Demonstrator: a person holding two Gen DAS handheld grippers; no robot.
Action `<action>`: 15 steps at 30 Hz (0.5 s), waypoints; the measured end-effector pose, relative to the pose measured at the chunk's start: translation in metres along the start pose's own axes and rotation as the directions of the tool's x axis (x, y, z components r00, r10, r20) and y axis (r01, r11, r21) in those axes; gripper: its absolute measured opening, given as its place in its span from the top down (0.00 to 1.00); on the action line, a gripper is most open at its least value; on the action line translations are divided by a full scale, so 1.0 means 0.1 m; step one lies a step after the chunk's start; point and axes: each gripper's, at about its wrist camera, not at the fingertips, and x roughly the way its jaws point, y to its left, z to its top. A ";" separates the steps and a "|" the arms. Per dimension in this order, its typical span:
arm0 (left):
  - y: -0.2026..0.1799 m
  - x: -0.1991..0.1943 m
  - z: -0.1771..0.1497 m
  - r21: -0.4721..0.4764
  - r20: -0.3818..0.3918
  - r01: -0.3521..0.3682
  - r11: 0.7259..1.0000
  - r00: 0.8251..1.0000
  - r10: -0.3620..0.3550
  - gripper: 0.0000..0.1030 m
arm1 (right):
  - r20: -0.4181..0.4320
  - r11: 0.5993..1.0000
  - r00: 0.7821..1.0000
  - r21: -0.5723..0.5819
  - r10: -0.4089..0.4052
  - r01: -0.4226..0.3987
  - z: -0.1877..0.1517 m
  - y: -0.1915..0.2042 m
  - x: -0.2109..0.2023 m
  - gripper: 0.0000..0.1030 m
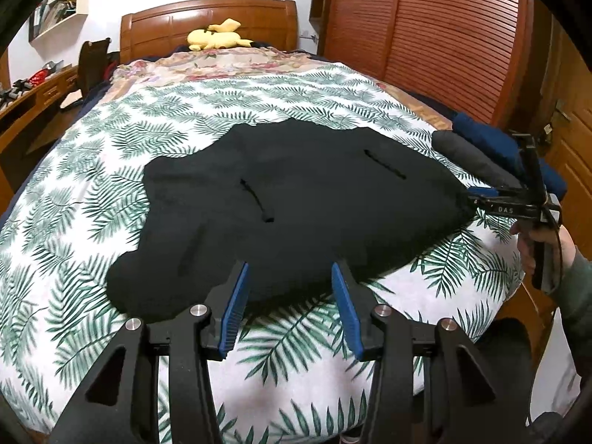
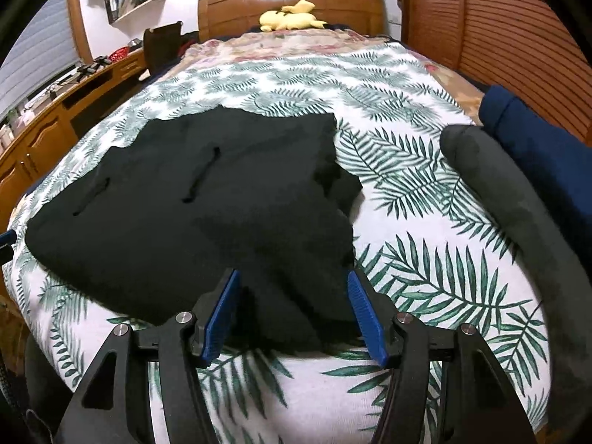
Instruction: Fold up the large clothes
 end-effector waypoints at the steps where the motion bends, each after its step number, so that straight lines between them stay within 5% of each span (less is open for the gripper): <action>1: -0.01 0.05 0.02 0.005 -0.003 0.006 1.000 1.000 -0.006 0.54 | -0.007 1.000 1.000 -0.002 -0.010 0.010 0.00 0.01 0.04 0.35; 7: -0.13 0.36 0.13 0.036 -0.026 0.042 0.998 0.999 -0.041 0.54 | -0.022 0.998 1.000 0.053 -0.020 0.021 -0.03 -0.03 0.20 0.17; 15: -0.27 0.70 0.19 0.057 -0.067 0.092 0.994 0.994 -0.088 0.54 | -0.039 0.981 0.996 0.177 0.082 -0.074 -0.08 -0.20 0.33 0.16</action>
